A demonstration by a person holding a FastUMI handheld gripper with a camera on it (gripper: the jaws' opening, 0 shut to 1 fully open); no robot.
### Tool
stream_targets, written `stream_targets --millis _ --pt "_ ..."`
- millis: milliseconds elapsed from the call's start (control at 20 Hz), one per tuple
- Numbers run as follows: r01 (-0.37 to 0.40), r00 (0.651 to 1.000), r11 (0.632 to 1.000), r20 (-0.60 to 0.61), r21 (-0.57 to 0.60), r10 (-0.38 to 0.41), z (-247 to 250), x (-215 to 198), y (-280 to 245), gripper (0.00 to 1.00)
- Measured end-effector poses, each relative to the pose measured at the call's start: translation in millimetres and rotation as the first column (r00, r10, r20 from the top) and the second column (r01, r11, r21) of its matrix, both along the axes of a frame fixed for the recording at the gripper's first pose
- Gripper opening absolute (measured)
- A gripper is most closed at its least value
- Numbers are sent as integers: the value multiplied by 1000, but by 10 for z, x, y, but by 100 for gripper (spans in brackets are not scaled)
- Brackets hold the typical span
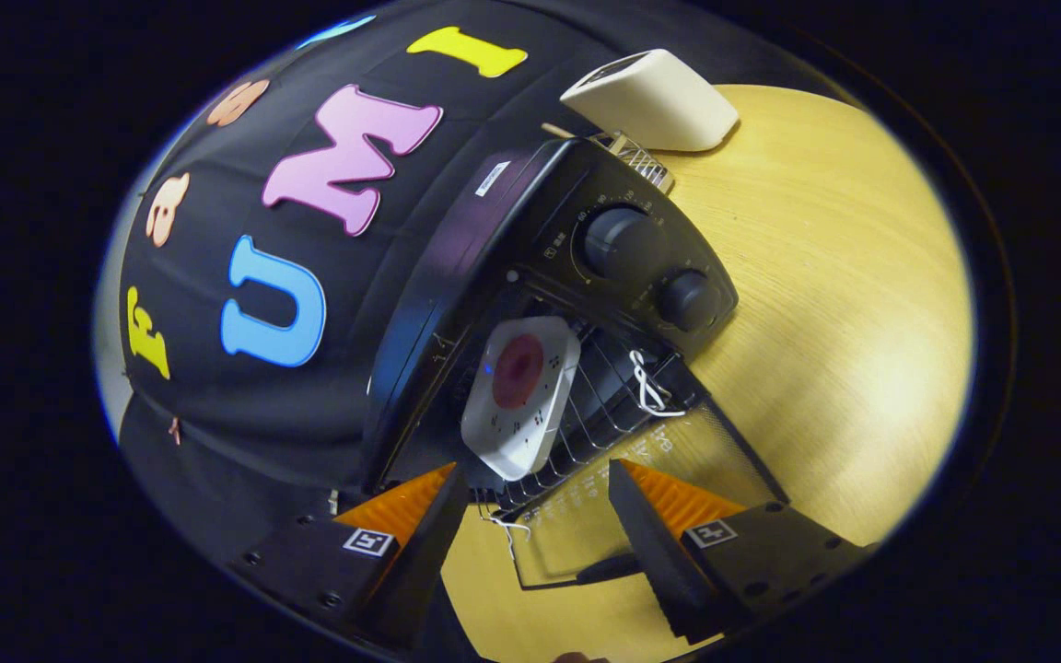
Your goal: Open the toaster oven, put the food inside, and close the toaster oven door.
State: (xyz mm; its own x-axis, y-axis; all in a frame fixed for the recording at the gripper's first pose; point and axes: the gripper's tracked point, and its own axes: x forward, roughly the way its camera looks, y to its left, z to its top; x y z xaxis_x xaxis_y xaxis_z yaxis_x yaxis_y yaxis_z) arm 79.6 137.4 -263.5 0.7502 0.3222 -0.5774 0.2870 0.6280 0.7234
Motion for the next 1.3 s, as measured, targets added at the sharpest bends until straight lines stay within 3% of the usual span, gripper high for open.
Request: stream_targets --millis 200,400,500,600,750,950,1200,1300 --pt "-144 987 972 38 -187 154 121 -231 -102 98" --pt "-259 963 872 -37 -415 268 -57 -677 -229 99" --pt "-311 946 807 -85 -503 312 -198 -903 -264 99" --pt "-359 932 724 -192 -589 306 -366 -1246 -400 99" --pt "-400 916 671 -245 -625 318 -614 -1340 -398 99" --pt "-462 878 546 -275 -699 391 -777 -1385 -250 99" --pt "-489 866 550 -300 -677 400 -915 -1456 125 100" --pt "-487 869 548 -309 -680 388 -1032 -1278 141 100"
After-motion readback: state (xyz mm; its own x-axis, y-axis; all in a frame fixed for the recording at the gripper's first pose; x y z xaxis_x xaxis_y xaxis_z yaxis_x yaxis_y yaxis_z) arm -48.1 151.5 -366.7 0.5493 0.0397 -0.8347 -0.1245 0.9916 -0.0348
